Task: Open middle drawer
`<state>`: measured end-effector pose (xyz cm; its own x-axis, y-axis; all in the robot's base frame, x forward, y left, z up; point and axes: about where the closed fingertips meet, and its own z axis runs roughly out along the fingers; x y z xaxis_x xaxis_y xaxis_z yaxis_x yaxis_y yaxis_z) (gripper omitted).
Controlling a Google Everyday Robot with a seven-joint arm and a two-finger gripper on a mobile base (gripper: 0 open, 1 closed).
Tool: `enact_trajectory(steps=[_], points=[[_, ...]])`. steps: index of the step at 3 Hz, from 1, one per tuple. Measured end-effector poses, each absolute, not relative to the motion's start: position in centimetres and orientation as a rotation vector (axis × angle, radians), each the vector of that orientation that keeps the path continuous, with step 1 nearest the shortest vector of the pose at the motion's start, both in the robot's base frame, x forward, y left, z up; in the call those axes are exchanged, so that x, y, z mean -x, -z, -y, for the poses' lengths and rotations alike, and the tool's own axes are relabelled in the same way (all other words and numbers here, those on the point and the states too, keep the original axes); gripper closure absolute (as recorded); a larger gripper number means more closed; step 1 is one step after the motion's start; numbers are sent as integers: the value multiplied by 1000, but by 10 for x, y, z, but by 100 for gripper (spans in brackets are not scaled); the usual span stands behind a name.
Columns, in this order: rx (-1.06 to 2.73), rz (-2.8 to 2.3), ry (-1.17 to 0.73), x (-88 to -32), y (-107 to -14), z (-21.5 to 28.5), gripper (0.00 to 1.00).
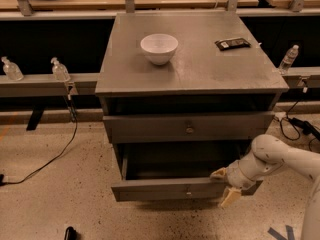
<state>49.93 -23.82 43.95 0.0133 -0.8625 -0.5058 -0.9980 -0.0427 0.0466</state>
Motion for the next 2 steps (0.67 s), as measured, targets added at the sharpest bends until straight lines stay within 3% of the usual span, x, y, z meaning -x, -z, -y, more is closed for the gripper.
enact_trajectory(steps=[2], points=[[1874,-2033,-637,-465,-444,270,39]])
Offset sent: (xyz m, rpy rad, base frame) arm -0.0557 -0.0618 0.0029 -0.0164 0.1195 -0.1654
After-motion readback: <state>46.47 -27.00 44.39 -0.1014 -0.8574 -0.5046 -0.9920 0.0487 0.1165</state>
